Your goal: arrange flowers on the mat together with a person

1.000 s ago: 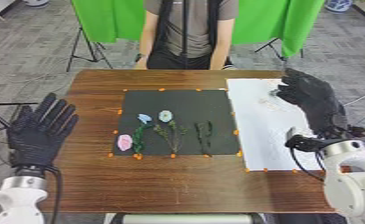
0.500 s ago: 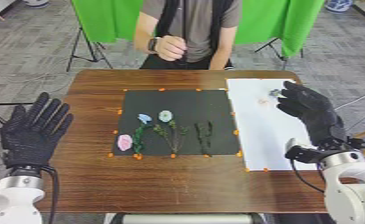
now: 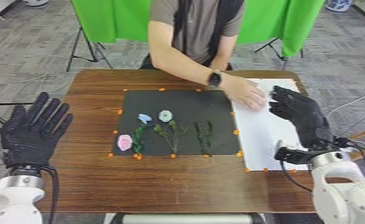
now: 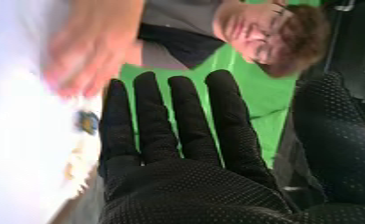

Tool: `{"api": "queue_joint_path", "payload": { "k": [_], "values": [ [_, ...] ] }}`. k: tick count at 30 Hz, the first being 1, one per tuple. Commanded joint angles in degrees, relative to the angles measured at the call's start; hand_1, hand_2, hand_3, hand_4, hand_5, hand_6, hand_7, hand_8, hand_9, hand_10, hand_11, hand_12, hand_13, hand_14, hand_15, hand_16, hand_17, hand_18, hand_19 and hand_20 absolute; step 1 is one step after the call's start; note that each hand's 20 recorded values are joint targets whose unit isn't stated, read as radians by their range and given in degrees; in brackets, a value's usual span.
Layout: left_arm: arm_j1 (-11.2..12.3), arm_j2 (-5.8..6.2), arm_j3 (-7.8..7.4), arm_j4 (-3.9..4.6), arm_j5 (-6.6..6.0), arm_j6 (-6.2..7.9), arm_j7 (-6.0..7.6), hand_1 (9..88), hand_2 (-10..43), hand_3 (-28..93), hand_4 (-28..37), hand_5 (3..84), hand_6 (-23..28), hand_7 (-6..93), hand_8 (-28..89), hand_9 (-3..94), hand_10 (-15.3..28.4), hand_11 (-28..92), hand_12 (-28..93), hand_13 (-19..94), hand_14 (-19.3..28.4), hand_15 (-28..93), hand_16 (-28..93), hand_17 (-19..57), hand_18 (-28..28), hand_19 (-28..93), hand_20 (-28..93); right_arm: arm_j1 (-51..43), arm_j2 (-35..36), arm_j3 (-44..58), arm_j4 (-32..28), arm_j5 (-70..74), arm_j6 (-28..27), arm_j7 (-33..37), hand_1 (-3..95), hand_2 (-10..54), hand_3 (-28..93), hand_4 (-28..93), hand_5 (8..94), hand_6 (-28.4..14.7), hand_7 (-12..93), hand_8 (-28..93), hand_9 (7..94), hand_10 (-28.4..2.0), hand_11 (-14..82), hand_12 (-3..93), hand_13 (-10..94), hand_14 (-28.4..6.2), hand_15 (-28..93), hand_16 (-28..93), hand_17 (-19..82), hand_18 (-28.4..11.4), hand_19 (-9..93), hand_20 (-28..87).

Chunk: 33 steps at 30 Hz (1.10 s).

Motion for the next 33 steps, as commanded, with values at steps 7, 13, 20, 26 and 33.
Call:
{"api": "queue_joint_path", "payload": {
  "k": [7,13,20,26,33],
  "values": [
    [0.63,-0.08,0.34,-0.01,-0.68,0.58,0.04,24.5,14.6,74,-28.3,42.1,7.2,9.6,-8,35.3,13.7,16,8,27,13.3,25,-7,-6.2,14.0,33,11,-1.14,-1.2,3.82,-0.72,-0.84,-5.19,-0.7,21.6,10.9,75,-21,41.7,-3.6,12,-8,39.7,-14.3,4.7,16.9,32,-15.4,15,25,8,-17.7,41,13],
    [0.73,-0.27,0.85,-0.22,-1.75,2.0,0.42,24.5,14.7,74,-28.3,42.4,7.4,9.8,-8,35.6,14.0,16,8,28,13.4,25,-7,-6.1,14.0,33,11,-1.3,-1.53,3.93,-0.76,-0.81,-5.97,-0.35,21.6,10.9,74,-21,41.7,-3.7,12,-8,39.6,-14.3,4.8,17.0,31,-15.3,15,25,8,-17.7,41,13],
    [0.98,-0.38,0.39,-0.37,-3.19,2.25,1.25,24.4,14.8,75,-28.3,43.0,7.8,10.2,-9,36.3,14.6,17,8,28,13.8,26,-7,-6.1,14.1,33,12,-1.85,-1.55,4.4,-1.08,-1.98,-5.04,0.76,21.5,10.8,75,-21,41.7,-3.8,12,-8,39.4,-14.3,4.8,16.9,31,-15.5,15,25,8,-18.1,42,13],
    [1.09,-0.48,0.01,-0.49,-3.09,2.46,1.77,24.4,14.8,75,-28.3,43.2,7.9,10.3,-9,36.4,14.7,17,8,28,13.7,26,-7,-6.2,14.1,34,12,-2.17,-1.48,5.16,-0.99,-2.48,-5.67,0.82,21.8,10.4,75,-21,41.7,-3.8,12,-8,39.4,-14.2,4.9,16.9,31,-15.5,15,25,8,-18.0,43,13],
    [0.84,-0.39,0.17,-0.15,-1.42,0.92,1.38,24.3,14.8,75,-28.3,42.7,7.7,10.1,-9,36.2,14.7,16,8,27,13.8,26,-7,-6.4,13.9,33,12,2.35,4.26,2.24,1.24,-18.15,1.63,8.4,23.3,7.7,75,-21,41.4,-3.8,12,-8,38.3,-14.2,4.7,16.9,29,-15.6,15,24,8,-17.7,42,13]
  ]
}}
